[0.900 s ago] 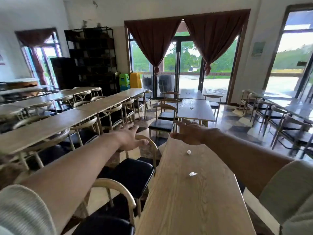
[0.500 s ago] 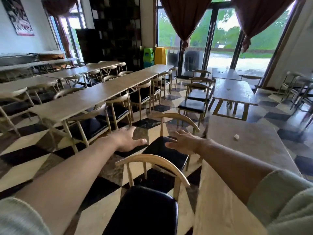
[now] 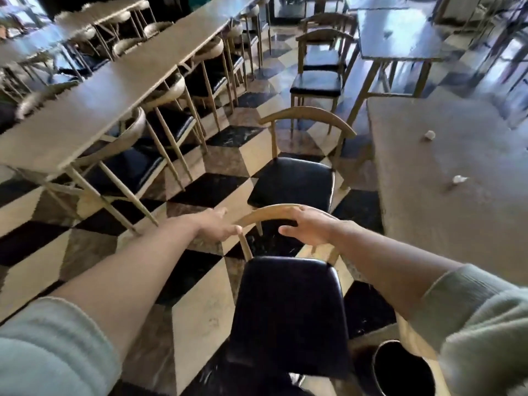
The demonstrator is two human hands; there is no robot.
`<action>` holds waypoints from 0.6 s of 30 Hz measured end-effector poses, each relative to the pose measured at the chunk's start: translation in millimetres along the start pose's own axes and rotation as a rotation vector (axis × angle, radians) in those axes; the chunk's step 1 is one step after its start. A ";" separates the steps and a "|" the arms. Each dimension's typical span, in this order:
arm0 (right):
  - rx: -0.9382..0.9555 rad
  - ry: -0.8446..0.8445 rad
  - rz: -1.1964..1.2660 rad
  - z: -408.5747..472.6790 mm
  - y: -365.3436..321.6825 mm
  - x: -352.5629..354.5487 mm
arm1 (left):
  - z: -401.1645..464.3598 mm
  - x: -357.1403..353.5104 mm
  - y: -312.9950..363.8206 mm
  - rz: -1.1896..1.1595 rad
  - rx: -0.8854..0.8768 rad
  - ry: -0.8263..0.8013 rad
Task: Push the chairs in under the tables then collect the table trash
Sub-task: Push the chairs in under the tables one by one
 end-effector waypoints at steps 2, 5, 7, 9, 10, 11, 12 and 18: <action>-0.030 0.021 0.132 28.9 11.0 -7.1 | 29.9 2.9 2.1 0.063 -0.014 -0.013; -0.080 0.048 0.226 49.7 22.1 -29.8 | 64.5 -3.4 7.0 0.244 -0.034 -0.038; -0.130 0.028 0.284 60.3 35.8 -44.3 | 92.4 -2.2 20.1 0.343 -0.056 -0.062; -0.192 0.011 0.320 68.3 49.8 -61.7 | 123.6 2.8 43.7 0.382 -0.107 -0.094; -0.221 0.001 0.337 69.2 53.5 -70.4 | 136.4 4.5 55.1 0.387 -0.135 -0.103; -0.253 -0.011 0.380 70.3 53.7 -78.1 | 149.6 8.2 67.6 0.405 -0.164 -0.119; -0.273 -0.007 0.425 71.1 46.5 -87.3 | 158.8 10.9 72.2 0.417 -0.177 -0.111; -0.552 0.147 0.835 111.0 58.3 -131.7 | 266.5 -17.0 190.2 0.532 -0.581 -0.150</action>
Point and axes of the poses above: each hand's wrist, its own z-axis towards the middle knuckle, its own x-axis out of the back of the hand, y = z × x, the point moved 1 cm from there along z, towards the middle knuckle, and after that the axes turned 2 degrees about z, right-handed, at the moved point
